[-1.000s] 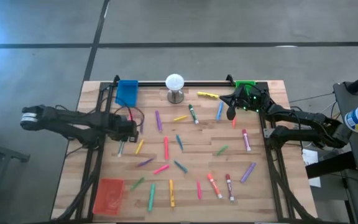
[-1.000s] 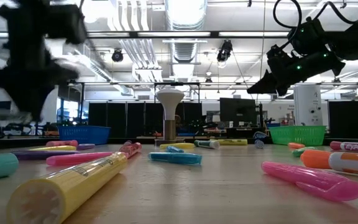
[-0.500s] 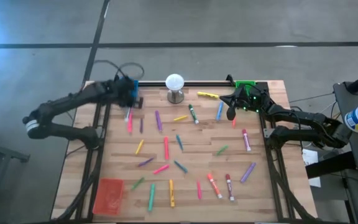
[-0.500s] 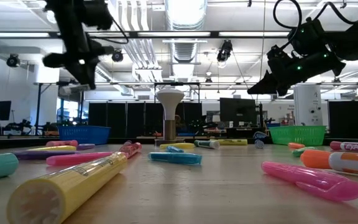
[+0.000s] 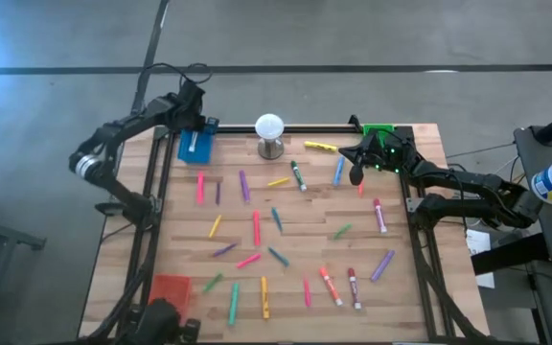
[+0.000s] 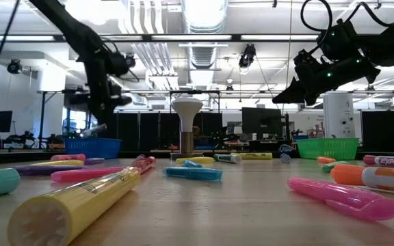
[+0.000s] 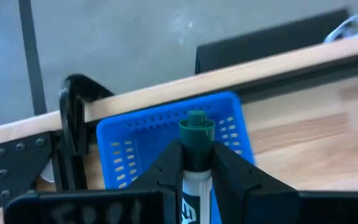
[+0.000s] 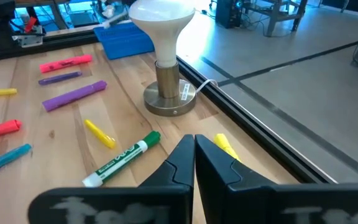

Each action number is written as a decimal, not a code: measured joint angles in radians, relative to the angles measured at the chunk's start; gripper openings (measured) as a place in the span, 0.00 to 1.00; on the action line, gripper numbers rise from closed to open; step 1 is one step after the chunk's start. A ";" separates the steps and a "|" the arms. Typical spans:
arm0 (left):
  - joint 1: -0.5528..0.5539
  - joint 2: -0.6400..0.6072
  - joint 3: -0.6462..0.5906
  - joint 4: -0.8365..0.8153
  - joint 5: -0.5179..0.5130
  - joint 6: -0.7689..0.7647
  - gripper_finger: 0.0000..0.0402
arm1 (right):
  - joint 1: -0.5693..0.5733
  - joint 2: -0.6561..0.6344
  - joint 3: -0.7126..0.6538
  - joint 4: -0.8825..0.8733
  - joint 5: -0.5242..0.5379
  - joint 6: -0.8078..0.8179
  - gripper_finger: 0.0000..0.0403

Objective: Pick & Place Markers
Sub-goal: Put the dark green marker pen into the blue bin

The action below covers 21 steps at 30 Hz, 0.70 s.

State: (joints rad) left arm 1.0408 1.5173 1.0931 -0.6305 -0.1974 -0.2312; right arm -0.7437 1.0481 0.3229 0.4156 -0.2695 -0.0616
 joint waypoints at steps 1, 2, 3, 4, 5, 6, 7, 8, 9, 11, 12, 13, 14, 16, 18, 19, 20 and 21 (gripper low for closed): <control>0.003 0.019 0.000 -0.003 -0.007 0.004 0.14 | 0.000 0.000 0.000 0.000 0.000 -0.002 0.02; 0.005 0.036 0.000 -0.008 -0.010 0.007 0.14 | 0.000 0.000 0.000 0.000 0.000 -0.002 0.02; 0.005 0.050 -0.001 -0.011 -0.018 0.007 0.14 | 0.000 0.000 0.000 0.000 0.000 -0.002 0.02; 0.006 0.063 -0.001 -0.011 -0.029 0.004 0.14 | 0.000 0.000 0.000 0.000 0.000 -0.002 0.02; 0.007 0.075 -0.001 -0.012 -0.045 0.002 0.14 | 0.000 0.000 0.000 0.000 0.000 -0.002 0.02; 0.007 0.085 -0.001 -0.013 -0.061 0.001 0.14 | 0.000 0.000 0.000 0.000 0.000 -0.002 0.02; 0.008 0.093 -0.001 -0.013 -0.074 -0.002 0.14 | 0.000 0.000 0.000 0.000 0.000 -0.002 0.02; 0.010 0.102 -0.001 -0.013 -0.082 -0.007 0.14 | 0.000 0.000 0.000 0.000 0.000 -0.002 0.02; 0.012 0.110 -0.001 -0.012 -0.085 -0.013 0.15 | 0.000 0.000 0.000 0.000 0.000 -0.002 0.02; 0.016 0.127 -0.001 -0.012 -0.093 -0.031 0.16 | 0.000 0.000 0.000 0.000 0.000 -0.002 0.02; 0.018 0.134 -0.001 -0.012 -0.093 -0.033 0.16 | 0.000 0.000 -0.002 0.000 0.000 -0.003 0.02; 0.019 0.141 -0.001 -0.012 -0.093 -0.035 0.17 | 0.000 0.000 -0.002 0.000 0.000 -0.003 0.02; 0.019 0.147 -0.001 -0.012 -0.094 -0.036 0.17 | 0.000 0.000 -0.003 0.000 0.000 -0.003 0.02; 0.018 0.157 -0.001 -0.012 -0.094 -0.043 0.19 | 0.000 0.000 -0.004 0.000 0.000 -0.008 0.02; 0.018 0.160 -0.001 -0.012 -0.094 -0.052 0.21 | 0.000 0.000 -0.005 0.000 0.000 -0.010 0.02; 0.018 0.160 -0.001 -0.013 -0.094 -0.055 0.22 | 0.000 0.000 -0.005 0.000 0.000 -0.010 0.02; 0.018 0.160 -0.001 -0.016 -0.094 -0.054 0.22 | 0.000 0.000 -0.005 0.000 0.000 -0.010 0.02; 0.018 0.158 -0.001 -0.022 -0.094 -0.050 0.23 | 0.000 0.000 -0.005 0.000 0.000 -0.010 0.02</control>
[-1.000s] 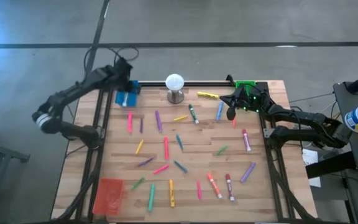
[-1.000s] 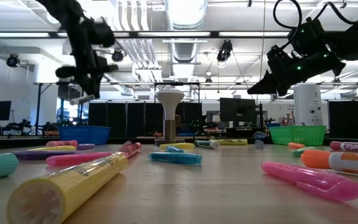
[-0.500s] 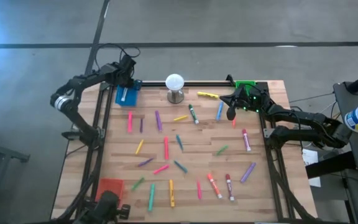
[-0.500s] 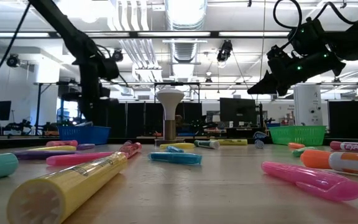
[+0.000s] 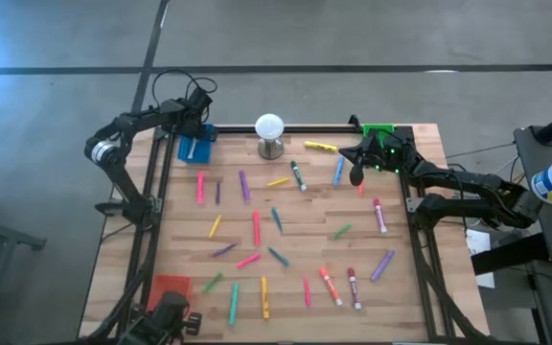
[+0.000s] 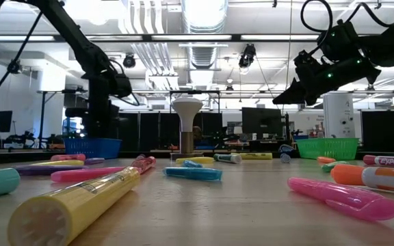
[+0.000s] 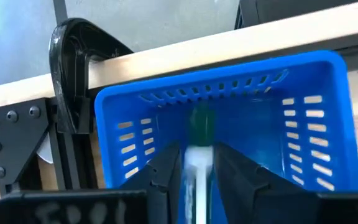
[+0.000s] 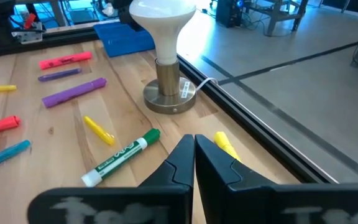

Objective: Pick & Place Markers
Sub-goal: Put the dark green marker pen into the blue bin, then put the top violet pen into the orange bin

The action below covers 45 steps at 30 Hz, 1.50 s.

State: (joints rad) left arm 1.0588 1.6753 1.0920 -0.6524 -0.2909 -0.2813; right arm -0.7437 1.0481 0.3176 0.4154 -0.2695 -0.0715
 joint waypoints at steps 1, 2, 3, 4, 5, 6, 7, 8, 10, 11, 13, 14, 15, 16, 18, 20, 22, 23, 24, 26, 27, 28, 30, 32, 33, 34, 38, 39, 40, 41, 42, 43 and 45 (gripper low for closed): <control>0.000 -0.004 0.000 -0.007 0.000 0.006 0.23 | 0.000 0.000 0.000 0.000 0.000 0.000 0.02; 0.000 -0.010 0.001 -0.015 0.000 0.012 0.24 | 0.000 0.000 0.000 0.000 0.000 0.000 0.02; -0.001 -0.019 0.003 -0.023 0.000 0.014 0.24 | 0.000 0.000 0.000 0.000 0.000 0.000 0.02; -0.002 -0.029 0.006 -0.031 0.000 0.015 0.25 | 0.000 0.000 0.000 0.000 0.000 0.000 0.02; -0.003 -0.039 0.010 -0.039 0.002 0.019 0.25 | 0.000 0.000 0.000 0.000 0.000 0.000 0.02; -0.003 -0.050 0.013 -0.053 0.011 0.024 0.25 | 0.000 0.000 0.000 0.000 0.000 0.000 0.02; -0.003 -0.063 0.018 -0.070 0.027 0.026 0.25 | 0.000 0.000 0.000 0.000 0.000 -0.001 0.02; -0.003 -0.078 0.024 -0.087 0.043 0.026 0.25 | 0.000 0.000 0.000 0.000 0.000 -0.003 0.02; -0.014 -0.113 0.040 -0.119 0.079 0.014 0.24 | 0.000 0.000 0.000 0.000 0.000 -0.005 0.02; -0.026 -0.133 0.044 -0.136 0.098 0.002 0.23 | 0.000 0.000 0.000 0.000 0.000 -0.006 0.02; -0.072 -0.178 0.045 -0.164 0.112 -0.023 0.21 | 0.000 0.000 0.000 0.000 0.000 -0.007 0.02; -0.102 -0.201 0.044 -0.170 0.118 -0.038 0.19 | 0.000 0.000 0.000 0.000 0.000 -0.007 0.02; -0.138 -0.226 0.040 -0.172 0.119 -0.057 0.18 | 0.000 0.000 0.000 0.000 0.000 -0.008 0.02; -0.179 -0.249 0.034 -0.177 0.119 -0.075 0.16 | 0.000 0.000 0.000 0.000 0.000 -0.010 0.02; -0.266 -0.289 0.017 -0.180 0.119 -0.114 0.12 | 0.000 0.000 -0.001 0.001 0.000 -0.011 0.02; -0.360 -0.316 0.005 -0.178 0.119 -0.176 0.09 | 0.000 0.000 -0.004 0.003 0.000 -0.015 0.02; -0.450 -0.333 -0.007 -0.179 0.120 -0.247 0.06 | 0.000 0.000 -0.010 0.007 0.000 -0.019 0.02; -0.495 -0.335 -0.009 -0.182 0.119 -0.282 0.05 | 0.000 0.000 -0.012 0.009 0.000 -0.019 0.02; -0.539 -0.336 -0.011 -0.179 0.116 -0.316 0.03 | 0.000 0.000 -0.013 0.011 0.000 -0.019 0.02; -0.619 -0.332 -0.014 -0.179 0.114 -0.381 0.01 | 0.000 0.000 -0.013 0.012 0.000 -0.019 0.02; -0.655 -0.329 -0.015 -0.179 0.114 -0.415 0.01 | 0.000 0.000 -0.013 0.012 0.000 -0.019 0.02; -0.689 -0.325 -0.016 -0.179 0.114 -0.447 0.00 | 0.000 0.000 -0.013 0.011 0.000 -0.019 0.02; -0.745 -0.315 -0.016 -0.180 0.106 -0.520 0.01 | 0.000 0.000 -0.014 0.009 0.000 -0.018 0.02; -0.784 -0.309 -0.016 -0.201 0.087 -0.617 0.03 | 0.000 0.000 -0.017 0.010 0.000 -0.018 0.02; -0.795 -0.307 -0.016 -0.219 0.086 -0.656 0.04 | 0.000 0.000 -0.018 0.009 0.000 -0.018 0.02; -0.800 -0.305 -0.016 -0.243 0.086 -0.687 0.05 | 0.000 0.000 -0.019 0.009 0.000 -0.018 0.02; -0.807 -0.296 -0.018 -0.358 0.088 -0.786 0.13 | 0.000 0.000 -0.021 0.009 0.000 -0.016 0.02; -0.807 -0.294 -0.018 -0.369 0.088 -0.791 0.15 | 0.000 0.000 -0.021 0.010 0.000 -0.015 0.02; -0.807 -0.292 -0.018 -0.369 0.090 -0.792 0.17 | 0.000 0.000 -0.021 0.009 0.000 -0.015 0.02; -0.807 -0.288 -0.018 -0.365 0.097 -0.793 0.19 | 0.000 0.000 -0.021 0.009 0.000 -0.015 0.02; -0.806 -0.282 -0.018 -0.357 0.107 -0.795 0.20 | 0.000 0.000 -0.021 0.010 0.000 -0.015 0.02; -0.805 -0.274 -0.018 -0.347 0.120 -0.795 0.22 | 0.000 0.000 -0.021 0.009 0.000 -0.015 0.02; -0.805 -0.255 -0.018 -0.344 0.133 -0.795 0.24 | 0.000 0.000 -0.022 0.009 0.000 -0.015 0.02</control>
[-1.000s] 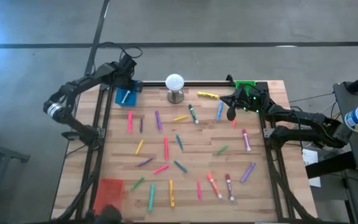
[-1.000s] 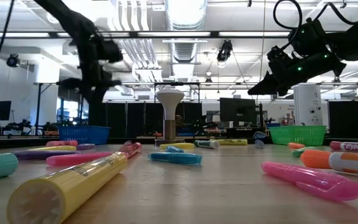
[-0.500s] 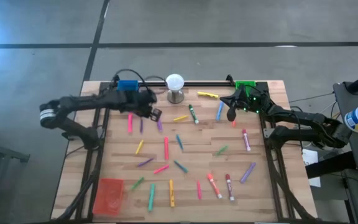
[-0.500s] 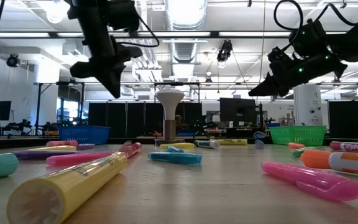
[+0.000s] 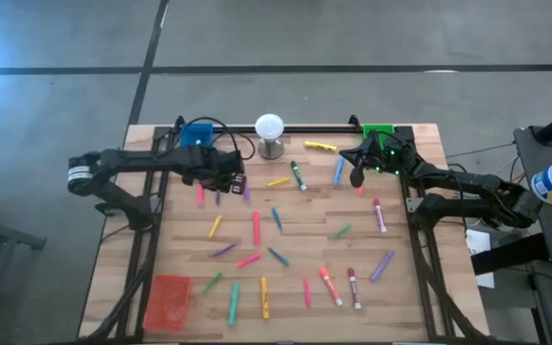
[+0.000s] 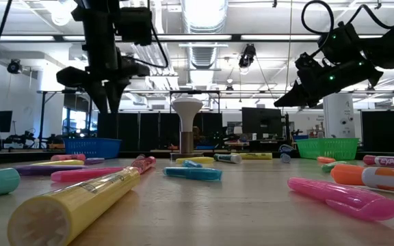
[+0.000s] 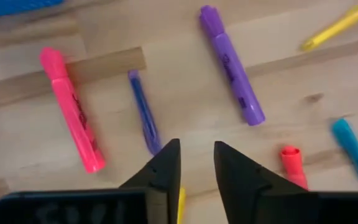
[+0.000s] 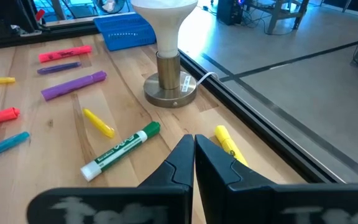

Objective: Pick & Place Markers
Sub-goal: Put the top violet pen into the orange bin

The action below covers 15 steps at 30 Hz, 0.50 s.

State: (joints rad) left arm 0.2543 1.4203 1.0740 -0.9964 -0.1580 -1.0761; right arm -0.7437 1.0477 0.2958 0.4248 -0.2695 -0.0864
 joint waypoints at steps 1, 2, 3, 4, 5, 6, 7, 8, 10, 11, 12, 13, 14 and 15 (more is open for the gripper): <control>0.001 0.010 -0.001 -0.002 0.007 0.000 0.24 | 0.000 0.000 0.000 0.000 0.000 0.000 0.02; 0.001 0.019 -0.004 0.001 0.011 0.001 0.25 | 0.000 0.000 0.000 0.000 0.000 0.000 0.02; 0.002 0.027 -0.010 0.002 0.012 0.001 0.25 | 0.000 0.000 0.000 0.000 0.000 0.000 0.02; 0.006 0.033 -0.019 0.002 0.015 0.000 0.25 | 0.000 0.000 0.000 0.000 0.000 0.000 0.02; 0.009 0.039 -0.029 0.002 0.018 -0.005 0.25 | 0.000 0.000 0.000 0.000 0.000 0.000 0.02; 0.015 0.042 -0.042 0.006 0.019 -0.010 0.25 | 0.000 0.000 0.000 0.000 0.000 0.000 0.02; 0.021 0.042 -0.058 0.013 0.022 -0.012 0.25 | 0.000 0.000 -0.001 0.000 0.000 0.000 0.02; 0.028 0.041 -0.077 0.026 0.025 -0.018 0.25 | 0.000 0.000 -0.003 0.000 0.000 0.000 0.02; 0.044 0.033 -0.120 0.069 0.029 -0.023 0.25 | 0.000 0.000 -0.004 0.000 0.000 0.000 0.02; 0.054 0.028 -0.139 0.094 0.033 -0.023 0.25 | 0.000 0.000 -0.005 0.000 0.000 0.000 0.02; 0.064 0.024 -0.159 0.112 0.035 -0.023 0.25 | 0.000 0.000 -0.006 0.000 0.000 0.000 0.02; 0.072 0.022 -0.175 0.120 0.035 -0.022 0.25 | 0.000 0.000 -0.007 -0.001 0.000 0.000 0.02; 0.080 0.021 -0.191 0.131 0.035 -0.020 0.25 | 0.000 0.000 -0.007 -0.001 0.000 0.000 0.02; 0.088 0.021 -0.206 0.143 0.035 -0.017 0.25 | 0.000 0.000 -0.008 0.000 0.000 0.000 0.02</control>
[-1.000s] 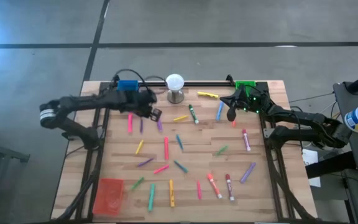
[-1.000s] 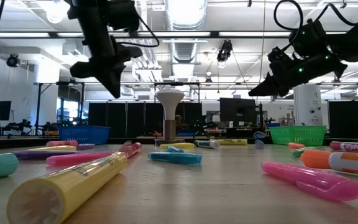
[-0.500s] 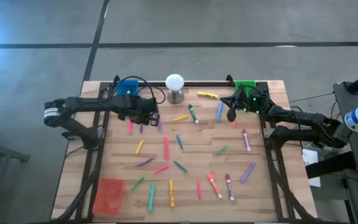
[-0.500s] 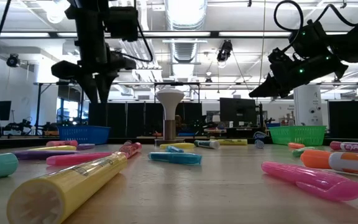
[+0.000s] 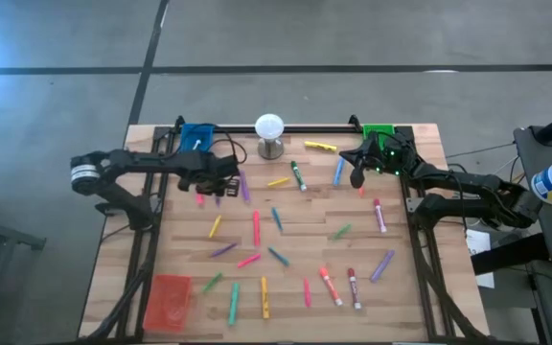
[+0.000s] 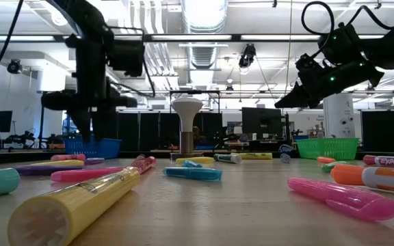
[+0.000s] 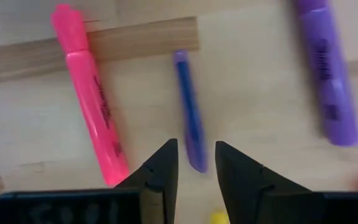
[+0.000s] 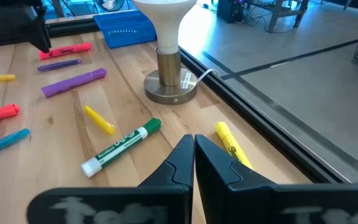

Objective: Pick & Place Markers
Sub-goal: Put the top violet pen into the orange bin

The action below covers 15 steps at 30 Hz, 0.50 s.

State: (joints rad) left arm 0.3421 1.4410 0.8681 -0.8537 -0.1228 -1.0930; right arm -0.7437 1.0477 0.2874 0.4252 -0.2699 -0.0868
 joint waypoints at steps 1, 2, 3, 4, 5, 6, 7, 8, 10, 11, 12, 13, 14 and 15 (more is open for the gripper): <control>0.006 0.000 -0.017 0.016 0.000 0.004 0.25 | 0.000 0.000 0.000 0.000 0.000 0.000 0.02; 0.012 0.000 -0.032 0.033 0.003 0.005 0.25 | 0.000 0.000 0.000 0.000 0.000 0.000 0.02; 0.016 0.000 -0.048 0.055 0.006 0.006 0.25 | 0.000 0.000 0.000 0.000 0.000 0.000 0.02; 0.019 0.000 -0.062 0.079 0.009 0.007 0.25 | 0.000 0.000 0.000 0.001 0.000 0.000 0.02; 0.022 0.000 -0.075 0.100 0.010 0.007 0.25 | 0.000 0.000 0.000 0.001 0.000 0.000 0.02; 0.025 0.000 -0.086 0.122 0.010 0.007 0.25 | 0.000 0.000 0.000 0.001 0.000 0.000 0.02; 0.027 0.000 -0.096 0.149 0.011 0.007 0.25 | 0.000 0.000 0.000 0.001 0.000 0.000 0.02; 0.028 0.000 -0.104 0.177 0.012 0.007 0.25 | 0.000 0.000 0.000 0.001 0.000 0.000 0.02; 0.031 0.000 -0.116 0.215 0.017 0.016 0.25 | 0.000 0.000 0.000 0.002 0.000 0.000 0.02; 0.032 0.000 -0.121 0.228 0.017 0.019 0.25 | 0.000 0.000 0.000 0.003 0.000 0.000 0.02; 0.035 0.000 -0.126 0.233 0.017 0.021 0.25 | 0.000 0.000 0.000 0.004 0.000 0.000 0.02; 0.038 0.000 -0.132 0.236 0.015 0.021 0.25 | 0.000 0.000 0.000 0.005 0.000 0.000 0.02; 0.044 0.000 -0.139 0.236 0.009 0.021 0.25 | 0.000 0.000 0.000 0.005 0.000 0.000 0.02; 0.049 0.000 -0.146 0.235 0.002 0.021 0.25 | 0.000 0.000 0.000 0.005 0.000 0.000 0.02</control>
State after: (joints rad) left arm 0.3916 1.4406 0.7221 -0.6183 -0.1205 -1.0724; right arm -0.7437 1.0477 0.2873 0.4297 -0.2698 -0.0864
